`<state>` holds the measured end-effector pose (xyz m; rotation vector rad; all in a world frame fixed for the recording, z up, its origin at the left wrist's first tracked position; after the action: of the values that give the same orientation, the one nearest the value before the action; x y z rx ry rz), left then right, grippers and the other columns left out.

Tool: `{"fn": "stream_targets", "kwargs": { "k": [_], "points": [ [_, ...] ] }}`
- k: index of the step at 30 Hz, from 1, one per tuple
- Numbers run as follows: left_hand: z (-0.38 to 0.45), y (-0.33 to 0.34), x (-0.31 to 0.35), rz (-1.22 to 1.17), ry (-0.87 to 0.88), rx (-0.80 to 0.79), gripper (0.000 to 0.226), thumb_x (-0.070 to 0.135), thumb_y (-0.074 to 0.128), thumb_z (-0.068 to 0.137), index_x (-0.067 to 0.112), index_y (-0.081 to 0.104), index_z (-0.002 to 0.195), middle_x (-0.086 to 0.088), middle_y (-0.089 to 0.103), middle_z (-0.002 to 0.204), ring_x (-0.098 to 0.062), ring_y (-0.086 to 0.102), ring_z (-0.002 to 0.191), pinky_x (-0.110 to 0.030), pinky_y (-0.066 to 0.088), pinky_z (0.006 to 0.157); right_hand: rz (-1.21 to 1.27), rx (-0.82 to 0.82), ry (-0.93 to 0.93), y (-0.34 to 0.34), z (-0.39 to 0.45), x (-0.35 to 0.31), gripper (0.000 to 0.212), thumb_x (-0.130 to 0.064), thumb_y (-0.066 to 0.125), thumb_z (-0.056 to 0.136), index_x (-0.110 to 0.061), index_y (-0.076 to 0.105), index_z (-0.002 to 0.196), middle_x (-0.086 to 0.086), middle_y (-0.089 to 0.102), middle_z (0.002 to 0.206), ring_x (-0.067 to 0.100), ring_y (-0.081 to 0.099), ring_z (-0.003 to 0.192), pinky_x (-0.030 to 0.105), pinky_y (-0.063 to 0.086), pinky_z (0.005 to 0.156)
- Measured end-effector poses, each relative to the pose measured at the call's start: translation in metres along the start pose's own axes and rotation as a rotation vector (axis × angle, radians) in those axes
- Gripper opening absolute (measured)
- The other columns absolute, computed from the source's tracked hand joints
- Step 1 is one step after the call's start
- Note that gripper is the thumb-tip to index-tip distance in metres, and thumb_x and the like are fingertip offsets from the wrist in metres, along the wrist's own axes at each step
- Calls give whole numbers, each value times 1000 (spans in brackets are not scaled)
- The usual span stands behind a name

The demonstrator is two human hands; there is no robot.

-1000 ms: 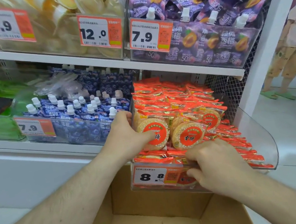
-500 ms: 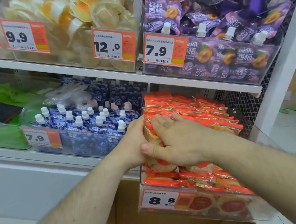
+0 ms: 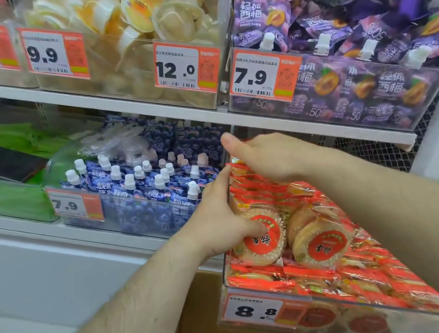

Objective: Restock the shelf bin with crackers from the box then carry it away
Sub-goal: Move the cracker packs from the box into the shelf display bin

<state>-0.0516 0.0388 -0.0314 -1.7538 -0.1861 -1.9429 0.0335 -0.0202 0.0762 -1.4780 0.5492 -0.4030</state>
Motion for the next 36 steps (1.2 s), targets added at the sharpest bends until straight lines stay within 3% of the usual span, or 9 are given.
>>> {"fn": "stream_targets", "kwargs": {
  "k": [5, 8, 11, 15, 23, 27, 31, 34, 36],
  "points": [
    [-1, 1, 3, -26, 10, -14, 94, 36, 82, 41, 72, 32, 112, 6, 47, 130, -19, 58, 113, -44, 55, 88, -22, -190, 54, 23, 23, 1, 86, -72, 9, 91, -14, 7, 155, 4, 5, 163, 18, 8, 149, 34, 7, 119],
    [-2, 0, 2, -54, 0, -23, 95, 36, 82, 41, 65, 33, 117, 4, 50, 128, -19, 60, 110, -44, 57, 86, 107, -321, 74, 19, 27, 0, 73, -65, 12, 95, -21, 26, 152, 1, 23, 158, 18, 22, 145, 32, 17, 114],
    [-5, 2, 5, -36, 18, -22, 98, 32, 81, 46, 68, 27, 119, 8, 45, 132, -17, 60, 110, -44, 57, 83, 133, -324, 160, 6, 36, 5, 85, -74, 12, 90, -16, 38, 147, 6, 32, 155, 23, 34, 140, 37, 25, 111],
    [-5, 2, 5, -60, -6, -53, 109, 25, 81, 50, 70, 21, 130, 1, 44, 133, -24, 66, 101, -47, 60, 73, 150, -451, 191, 21, 37, 2, 98, -82, 8, 83, -14, 32, 150, 7, 26, 158, 25, 30, 143, 44, 21, 117],
    [-14, 1, 16, 116, -15, -20, 90, 11, 80, 73, 45, 32, 142, 7, 32, 133, -16, 65, 92, -39, 60, 74, 378, -152, 155, -8, 16, 48, 72, -70, 13, 92, -32, 17, 153, -6, 14, 161, 20, 18, 147, 39, 14, 116],
    [-10, 3, 17, 132, -30, -16, 87, 15, 81, 69, 40, 36, 140, 6, 37, 133, -14, 63, 97, -36, 60, 73, 292, -265, 258, 9, -3, 64, 83, -74, 8, 89, -23, 22, 153, 3, 16, 161, 23, 18, 147, 39, 15, 117],
    [-11, 4, 24, 266, 16, 62, 87, 11, 77, 74, 44, 32, 140, 19, 7, 145, -12, 56, 98, -21, 53, 61, 362, -272, 200, 13, -8, 53, 81, -75, 8, 89, -28, 24, 152, -3, 20, 160, 18, 19, 147, 39, 12, 118],
    [-13, 8, 31, 433, 139, 92, 83, 8, 68, 75, 47, 34, 140, 25, -1, 147, -20, 19, 140, -26, 41, 98, 477, -190, 99, 1, -28, 58, 81, -78, 15, 86, -32, 19, 153, -10, 17, 159, 12, 14, 148, 34, 8, 121],
    [-15, 12, 34, 530, 180, 76, 76, 7, 63, 78, 40, 38, 142, 17, 4, 153, -13, 9, 143, -26, 26, 108, 187, -305, 46, -1, -47, 60, 99, -85, 13, 78, -24, 2, 155, -6, -1, 162, 11, -3, 149, 33, -4, 120]
  ]
}}
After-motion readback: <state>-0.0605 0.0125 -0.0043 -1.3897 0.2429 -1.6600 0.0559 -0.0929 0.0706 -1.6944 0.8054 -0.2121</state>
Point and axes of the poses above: each hand's wrist, its own z-axis towards the middle knuckle, its own y-axis out of the palm, x = y × z, the point moved 4 cm from there along z, towards the middle knuckle
